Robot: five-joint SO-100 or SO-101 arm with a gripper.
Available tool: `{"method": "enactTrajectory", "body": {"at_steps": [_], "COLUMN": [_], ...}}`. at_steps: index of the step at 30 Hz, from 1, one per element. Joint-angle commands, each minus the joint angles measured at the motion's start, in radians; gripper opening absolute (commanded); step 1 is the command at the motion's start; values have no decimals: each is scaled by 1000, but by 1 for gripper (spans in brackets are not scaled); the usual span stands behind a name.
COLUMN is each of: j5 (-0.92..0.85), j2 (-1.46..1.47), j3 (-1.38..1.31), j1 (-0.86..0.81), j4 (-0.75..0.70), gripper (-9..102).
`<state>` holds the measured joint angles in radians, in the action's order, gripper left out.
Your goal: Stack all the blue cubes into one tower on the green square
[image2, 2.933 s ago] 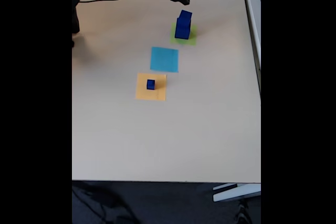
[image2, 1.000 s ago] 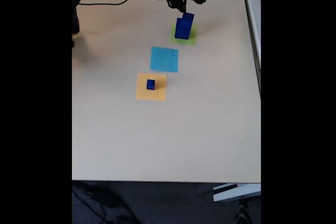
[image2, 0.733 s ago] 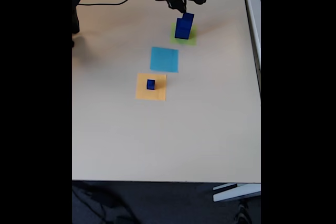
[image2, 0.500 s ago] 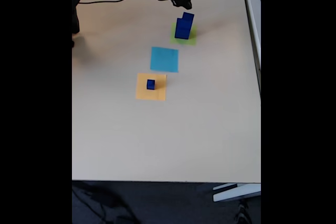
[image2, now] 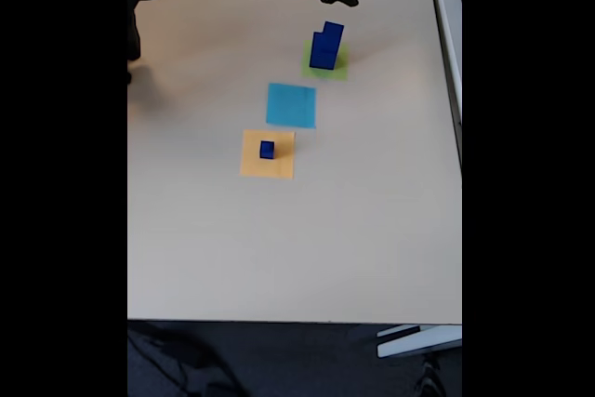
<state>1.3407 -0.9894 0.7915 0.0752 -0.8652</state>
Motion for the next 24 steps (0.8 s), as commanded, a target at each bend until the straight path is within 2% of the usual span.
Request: {"method": "enactTrajectory", "body": {"at_steps": [1, 12, 17, 24], "j5": [-8, 144, 135, 247], "j2": [-106, -29, 35, 58], "j3": [-78, -95, -210, -245], "j1": [-35, -78, -86, -75], "j4": [23, 28, 17, 11], "gripper": [0, 0, 0, 0]}}
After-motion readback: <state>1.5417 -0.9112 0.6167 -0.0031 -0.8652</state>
